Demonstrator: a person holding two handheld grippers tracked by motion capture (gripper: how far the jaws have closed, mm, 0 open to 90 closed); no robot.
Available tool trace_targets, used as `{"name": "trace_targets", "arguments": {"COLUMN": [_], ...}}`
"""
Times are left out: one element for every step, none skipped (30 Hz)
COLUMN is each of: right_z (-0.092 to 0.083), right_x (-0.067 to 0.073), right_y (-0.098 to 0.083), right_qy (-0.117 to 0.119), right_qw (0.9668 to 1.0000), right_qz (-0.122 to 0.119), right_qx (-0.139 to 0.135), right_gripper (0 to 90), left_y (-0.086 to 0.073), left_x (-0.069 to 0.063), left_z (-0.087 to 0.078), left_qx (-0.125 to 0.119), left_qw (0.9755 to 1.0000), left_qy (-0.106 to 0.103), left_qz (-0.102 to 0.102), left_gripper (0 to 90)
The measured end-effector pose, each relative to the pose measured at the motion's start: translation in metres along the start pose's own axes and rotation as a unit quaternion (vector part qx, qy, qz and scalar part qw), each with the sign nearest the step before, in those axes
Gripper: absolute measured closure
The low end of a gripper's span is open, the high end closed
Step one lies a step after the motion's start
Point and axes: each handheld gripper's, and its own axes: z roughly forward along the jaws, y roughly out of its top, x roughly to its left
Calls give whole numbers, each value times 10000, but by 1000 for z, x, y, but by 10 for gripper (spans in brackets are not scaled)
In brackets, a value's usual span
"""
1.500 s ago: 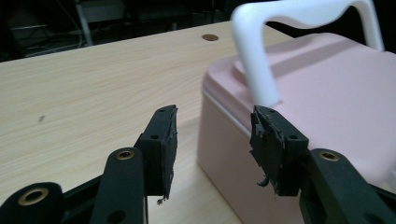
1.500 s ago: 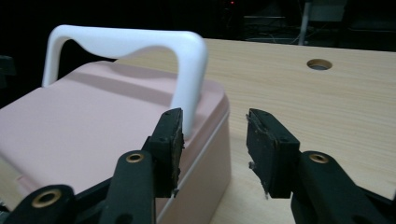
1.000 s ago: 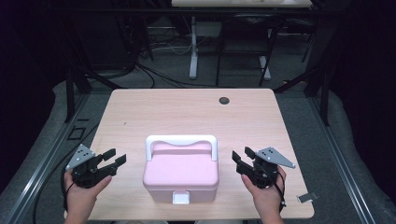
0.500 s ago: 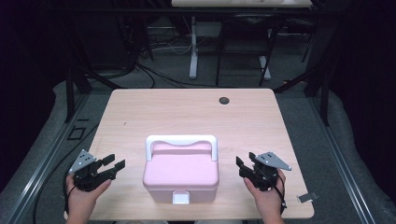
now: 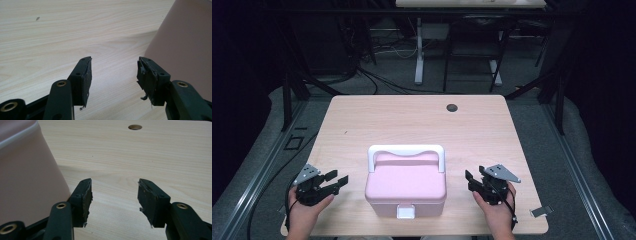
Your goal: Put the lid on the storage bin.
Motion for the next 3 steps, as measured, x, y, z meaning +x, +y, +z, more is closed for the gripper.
{"name": "trace_targets", "arguments": {"right_z": [2, 2, 1], "right_x": [0, 0, 0], "right_y": [-1, -1, -1], "right_qy": [11, -7, -12], "right_qw": [10000, 10000, 9999], "right_qz": [7, -38, -62], "right_qx": [-52, 24, 82], "right_gripper": [448, 446, 444], "left_y": [0, -1, -1], "left_x": [1, 1, 2], "left_z": [1, 1, 2], "left_qx": [-8, -6, -2], "left_qw": [10000, 10000, 9999], "left_qy": [-65, -95, -115], "left_qz": [-15, -21, -28], "left_gripper": [456, 456, 457]}}
